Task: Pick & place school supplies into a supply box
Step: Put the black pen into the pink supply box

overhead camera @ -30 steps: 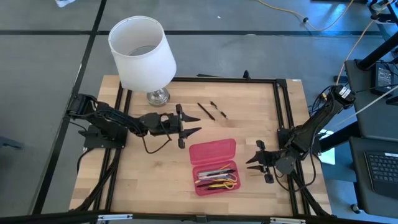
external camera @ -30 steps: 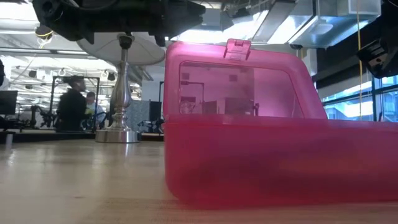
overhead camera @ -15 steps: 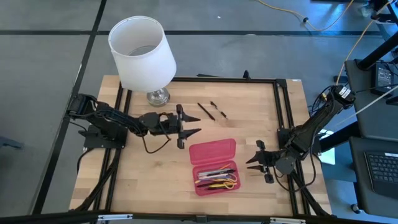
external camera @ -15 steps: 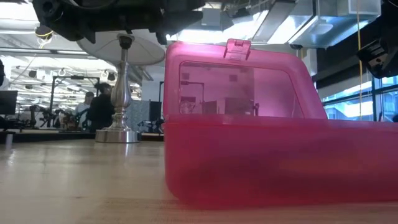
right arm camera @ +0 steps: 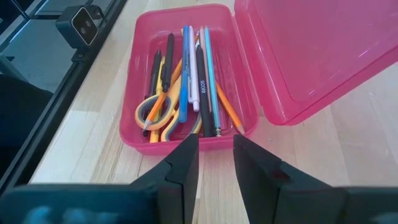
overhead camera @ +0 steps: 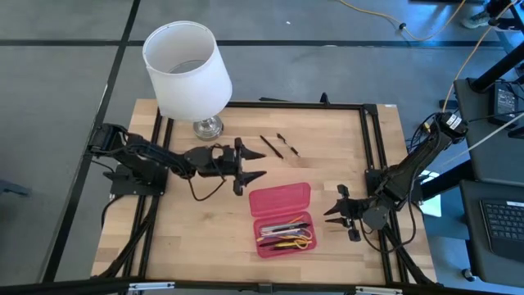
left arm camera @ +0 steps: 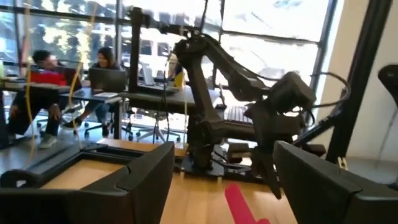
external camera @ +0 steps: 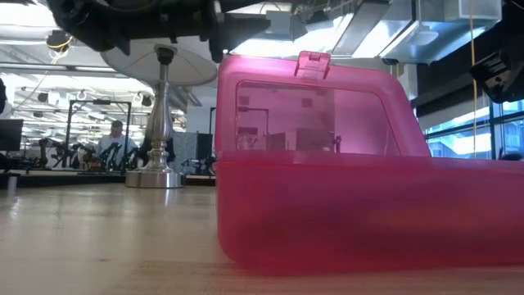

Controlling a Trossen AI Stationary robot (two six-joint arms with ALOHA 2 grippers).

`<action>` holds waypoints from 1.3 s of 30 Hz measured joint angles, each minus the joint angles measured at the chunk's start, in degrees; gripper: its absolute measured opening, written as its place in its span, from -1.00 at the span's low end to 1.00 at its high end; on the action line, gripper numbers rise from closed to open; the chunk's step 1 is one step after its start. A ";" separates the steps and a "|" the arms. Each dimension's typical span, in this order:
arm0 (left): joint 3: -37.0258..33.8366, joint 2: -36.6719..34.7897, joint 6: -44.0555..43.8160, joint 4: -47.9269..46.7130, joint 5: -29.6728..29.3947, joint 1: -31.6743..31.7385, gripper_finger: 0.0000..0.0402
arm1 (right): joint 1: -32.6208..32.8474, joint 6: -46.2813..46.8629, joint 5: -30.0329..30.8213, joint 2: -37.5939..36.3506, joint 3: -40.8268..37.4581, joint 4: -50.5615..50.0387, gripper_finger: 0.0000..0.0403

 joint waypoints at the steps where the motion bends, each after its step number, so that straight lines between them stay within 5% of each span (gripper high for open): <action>1: 1.12 0.00 0.45 -1.87 1.12 0.37 0.31 | 0.02 0.00 0.00 0.00 0.00 -0.01 -0.49; 5: 9.16 0.02 1.09 -16.75 6.42 2.44 0.31 | 0.02 -0.04 0.02 0.00 0.00 -0.10 -0.49; 11: 24.53 0.02 6.00 -46.07 4.90 6.16 0.31 | 0.01 0.05 0.02 0.00 0.00 -0.10 -0.49; 19: 37.27 0.26 8.08 -72.76 8.49 13.49 0.31 | 0.00 0.09 0.02 0.00 0.00 -0.10 -0.49; 28: 37.80 2.71 14.58 -77.07 14.77 20.97 0.31 | -0.17 -2.95 0.13 0.00 0.00 -0.52 -0.49; 32: 38.05 7.75 17.99 -73.92 21.72 22.85 0.30 | -1.39 -5.00 0.15 0.00 0.00 -0.62 -0.49; 39: 42.90 18.93 24.31 -75.44 21.44 24.33 0.30 | -3.44 -5.61 0.15 0.00 0.00 -0.60 -0.49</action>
